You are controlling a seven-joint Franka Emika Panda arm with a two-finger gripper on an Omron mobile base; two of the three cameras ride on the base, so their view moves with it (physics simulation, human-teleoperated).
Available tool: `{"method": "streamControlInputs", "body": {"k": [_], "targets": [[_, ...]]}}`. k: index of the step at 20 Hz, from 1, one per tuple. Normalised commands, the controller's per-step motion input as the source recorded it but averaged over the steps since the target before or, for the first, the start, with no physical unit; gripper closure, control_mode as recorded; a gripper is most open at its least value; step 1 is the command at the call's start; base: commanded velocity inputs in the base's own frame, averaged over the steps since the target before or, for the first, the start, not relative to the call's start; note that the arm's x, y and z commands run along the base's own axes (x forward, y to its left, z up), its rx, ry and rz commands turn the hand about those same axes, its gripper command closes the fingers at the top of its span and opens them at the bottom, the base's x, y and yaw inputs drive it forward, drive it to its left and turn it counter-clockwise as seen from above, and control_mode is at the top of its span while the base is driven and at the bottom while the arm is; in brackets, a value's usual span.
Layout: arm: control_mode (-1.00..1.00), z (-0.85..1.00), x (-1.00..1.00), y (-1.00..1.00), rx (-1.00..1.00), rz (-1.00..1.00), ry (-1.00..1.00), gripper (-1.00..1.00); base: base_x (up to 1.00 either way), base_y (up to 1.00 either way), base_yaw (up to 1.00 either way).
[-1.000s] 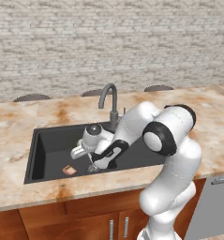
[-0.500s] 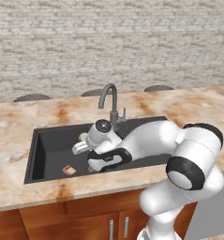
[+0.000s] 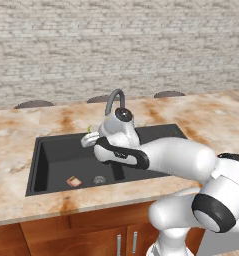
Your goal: Pick up the dish brush and bar soap from the sink, and place them back in the cabinet, and close the cabinet doors.
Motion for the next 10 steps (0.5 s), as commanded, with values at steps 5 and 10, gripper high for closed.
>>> {"method": "streamControlInputs", "body": {"k": [5, 10], "targets": [[-1.0, 0.69, -0.49, -0.14, 0.01, -0.01, 0.0, 1.0, 0.0, 0.0, 0.0], [-1.0, 0.46, -0.6, -0.29, 0.0, -0.02, 0.0, 1.0, 0.0, 0.0, 0.0]]}}
